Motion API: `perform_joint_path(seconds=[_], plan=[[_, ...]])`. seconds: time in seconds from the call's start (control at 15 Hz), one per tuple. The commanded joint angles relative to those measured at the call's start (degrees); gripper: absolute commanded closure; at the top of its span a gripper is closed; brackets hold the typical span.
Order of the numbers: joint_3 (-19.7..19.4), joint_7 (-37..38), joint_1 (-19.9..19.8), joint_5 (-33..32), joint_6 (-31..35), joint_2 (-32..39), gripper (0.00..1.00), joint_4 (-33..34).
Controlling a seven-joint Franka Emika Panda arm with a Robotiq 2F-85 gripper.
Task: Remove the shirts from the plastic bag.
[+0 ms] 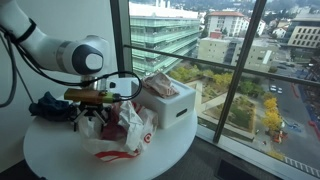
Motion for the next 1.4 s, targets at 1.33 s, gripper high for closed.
perform_joint_path(seconds=[1.33], plan=[[-0.41, 6.88, -1.05, -24.46, 34.07, 24.89, 0.0, 15.41]])
